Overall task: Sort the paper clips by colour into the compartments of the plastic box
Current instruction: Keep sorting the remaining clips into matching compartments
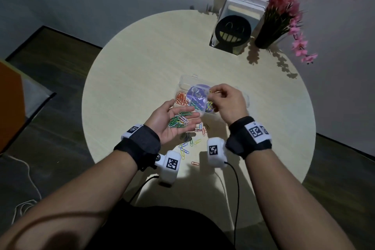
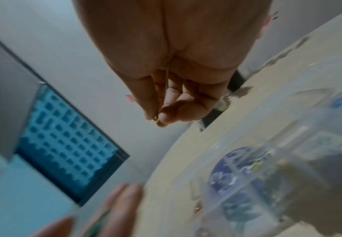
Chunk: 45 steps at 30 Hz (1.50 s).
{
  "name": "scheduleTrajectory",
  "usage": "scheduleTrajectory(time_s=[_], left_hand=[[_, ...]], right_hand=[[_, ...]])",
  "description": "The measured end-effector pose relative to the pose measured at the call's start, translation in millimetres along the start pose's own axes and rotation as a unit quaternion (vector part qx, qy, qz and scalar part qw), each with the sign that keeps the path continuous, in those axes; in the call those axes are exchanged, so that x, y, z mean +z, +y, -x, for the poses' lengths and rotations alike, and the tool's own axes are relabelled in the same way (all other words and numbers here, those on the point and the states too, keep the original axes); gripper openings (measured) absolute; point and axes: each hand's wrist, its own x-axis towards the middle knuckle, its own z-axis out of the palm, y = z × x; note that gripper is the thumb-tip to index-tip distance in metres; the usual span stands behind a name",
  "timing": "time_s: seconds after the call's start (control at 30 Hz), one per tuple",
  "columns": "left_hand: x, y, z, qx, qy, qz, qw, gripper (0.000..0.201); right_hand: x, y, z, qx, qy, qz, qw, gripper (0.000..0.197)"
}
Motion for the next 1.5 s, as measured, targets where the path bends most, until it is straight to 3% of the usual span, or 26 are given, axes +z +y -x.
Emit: scheduleTrajectory(time_s=[0.17,0.33,0.47,0.57,0.67,0.83,0.97,1.13,1.3,1.4,1.5], left_hand=[[0,1,-1,-0.003,-0.003,0.003,1.0,0.058],[-1,2,0,-0.006,-0.003,0.006,1.0,0.058],[4,2,1,-0.009,0.0,0.003,1.0,0.057],[9,-1,0,-0.018,-0.002,-0.004,1.0,0.057],[13,-6,0,-0.019,0.008,-0.012,1.0,0.056],[19,-8,2,-0.015,-0.003,-0.029,0.999,0.052],[21,-10,5,-0.015,-0.001,-0.036,0.999,0.052],[21,-12,8,-0.009,-0.017,-0.023,1.0,0.054],[16,-10,10,-0.014,-0.036,0.003,0.999,0.053],[8,-7,11,-0.008,-0.023,0.021,0.999,0.053],[0,-2,11,-0.003,-0.009,0.028,1.0,0.054]], right_hand=[[-11,26,-31,0.089,0.046,0.071,0.992,0.021],[-12,44,-42,0.132,0.02,0.105,0.985,0.016],[-17,27,-28,0.048,0.031,0.156,0.986,0.019],[-9,5,0,-0.059,-0.05,0.18,0.981,0.008],[2,-7,25,-0.144,-0.123,0.231,0.954,0.008],[6,-9,37,-0.162,-0.139,0.322,0.922,0.02],[5,-9,40,-0.162,-0.149,0.352,0.91,0.017],[-5,-7,39,-0.13,-0.128,0.283,0.942,0.004],[-18,-3,25,-0.074,-0.09,0.203,0.972,0.004],[-15,0,4,-0.033,-0.049,0.207,0.977,0.005],[-1,1,-15,-0.004,-0.052,0.243,0.969,0.006]])
